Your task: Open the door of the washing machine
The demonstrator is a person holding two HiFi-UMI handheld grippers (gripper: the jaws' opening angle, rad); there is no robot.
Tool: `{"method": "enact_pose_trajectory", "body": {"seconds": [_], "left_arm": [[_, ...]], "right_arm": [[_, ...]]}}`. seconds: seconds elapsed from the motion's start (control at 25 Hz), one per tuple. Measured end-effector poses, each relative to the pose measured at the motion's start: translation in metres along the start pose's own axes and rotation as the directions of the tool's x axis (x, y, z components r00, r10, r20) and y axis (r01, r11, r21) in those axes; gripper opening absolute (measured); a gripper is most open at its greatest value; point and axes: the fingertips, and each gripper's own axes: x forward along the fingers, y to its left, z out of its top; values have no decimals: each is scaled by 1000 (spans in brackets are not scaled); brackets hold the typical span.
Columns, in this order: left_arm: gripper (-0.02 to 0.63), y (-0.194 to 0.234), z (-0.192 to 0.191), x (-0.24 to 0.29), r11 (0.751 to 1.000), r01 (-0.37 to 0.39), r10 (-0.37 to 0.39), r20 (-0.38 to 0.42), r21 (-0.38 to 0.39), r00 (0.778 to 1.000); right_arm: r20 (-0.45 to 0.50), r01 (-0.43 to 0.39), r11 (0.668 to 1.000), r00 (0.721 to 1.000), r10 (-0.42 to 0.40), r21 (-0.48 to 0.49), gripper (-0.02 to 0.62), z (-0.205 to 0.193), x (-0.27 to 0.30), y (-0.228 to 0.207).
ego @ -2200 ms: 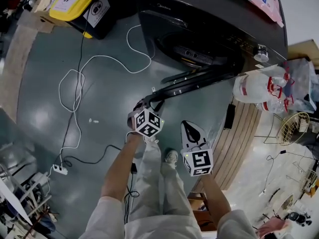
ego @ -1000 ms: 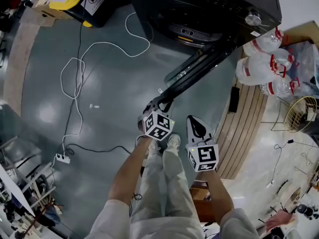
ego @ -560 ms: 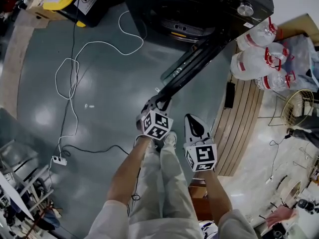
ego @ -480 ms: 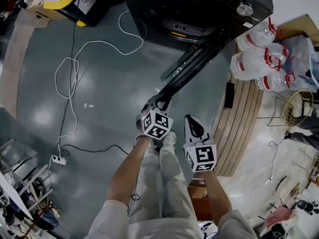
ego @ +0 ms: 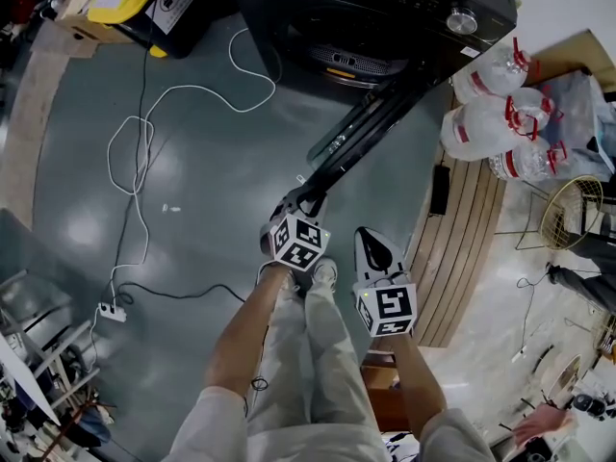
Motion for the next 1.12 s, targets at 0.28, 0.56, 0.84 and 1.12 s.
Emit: {"method": "enact_pose_trajectory", "body": {"seconds": [0.28, 0.56, 0.84, 1.12], "left_arm": [[84, -6, -2, -1, 997, 40, -39, -15, 66, 999], [91, -7, -4, -19, 999, 25, -25, 23, 29, 999], [86, 0, -6, -63, 998, 4, 2, 100, -57, 995], [25, 12, -22, -118, 988, -20, 43, 142, -155, 989]], "right_arm": [[-7, -5, 1000, 1000, 5, -7, -2, -1, -4, -2], [-12, -25, 1000, 1000, 25, -18, -2, -1, -1, 5], [-11, -33, 999, 999, 33, -30, -2, 5, 2, 15], [-26, -49, 997, 999, 47, -67, -2, 6, 5, 30]]}}
